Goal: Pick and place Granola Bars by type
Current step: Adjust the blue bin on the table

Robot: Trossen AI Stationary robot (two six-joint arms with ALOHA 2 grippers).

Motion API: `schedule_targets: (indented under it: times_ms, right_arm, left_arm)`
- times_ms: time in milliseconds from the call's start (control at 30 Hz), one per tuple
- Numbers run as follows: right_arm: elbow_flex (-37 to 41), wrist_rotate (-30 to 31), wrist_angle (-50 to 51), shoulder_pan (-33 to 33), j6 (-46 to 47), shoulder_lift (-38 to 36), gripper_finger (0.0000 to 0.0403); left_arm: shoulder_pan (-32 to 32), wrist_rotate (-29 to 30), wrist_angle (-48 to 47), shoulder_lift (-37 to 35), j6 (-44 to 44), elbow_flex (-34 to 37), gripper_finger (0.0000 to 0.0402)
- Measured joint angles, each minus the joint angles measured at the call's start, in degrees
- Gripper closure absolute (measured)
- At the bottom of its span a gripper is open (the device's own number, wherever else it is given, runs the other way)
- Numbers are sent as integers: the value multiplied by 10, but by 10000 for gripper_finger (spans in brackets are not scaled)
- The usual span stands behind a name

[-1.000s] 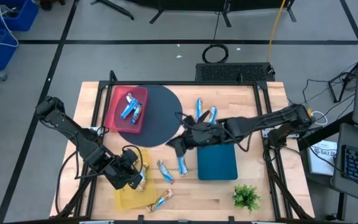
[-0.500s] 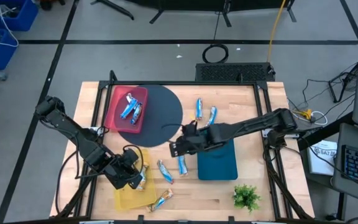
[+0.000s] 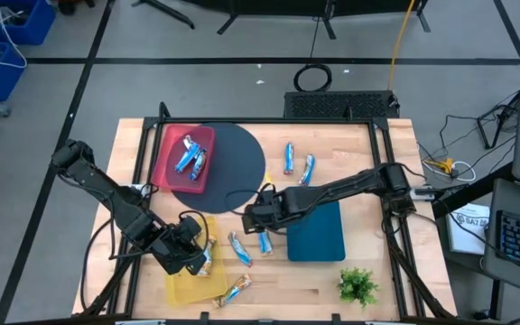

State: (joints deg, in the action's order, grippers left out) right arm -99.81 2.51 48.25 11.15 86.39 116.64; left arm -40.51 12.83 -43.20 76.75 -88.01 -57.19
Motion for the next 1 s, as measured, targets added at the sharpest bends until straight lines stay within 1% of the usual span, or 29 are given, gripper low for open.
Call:
schedule_targets:
  times_ms: [167, 333, 533, 767, 900, 1000]
  right_arm:
    - [0, -12, -5, -1, 13, 11, 214]
    - [0, -13, -15, -2, 31, 13, 216]
    - [0, 7, -130, -17, 31, 12, 219]
    - [0, 53, -146, -22, 10, 21, 220]
    - [0, 43, -207, -22, 7, 58, 220]
    - [0, 29, -245, -22, -6, 80, 220]
  left_arm:
    - [0, 0, 0, 0, 9, 0, 270]
    - [0, 5, 1, 0, 9, 0, 270]
    - [0, 2, 0, 0, 13, 0, 270]
    - [0, -3, 0, 0, 13, 0, 270]
    - [0, -4, 0, 0, 14, 0, 270]
    - [0, -18, 0, 0, 21, 0, 270]
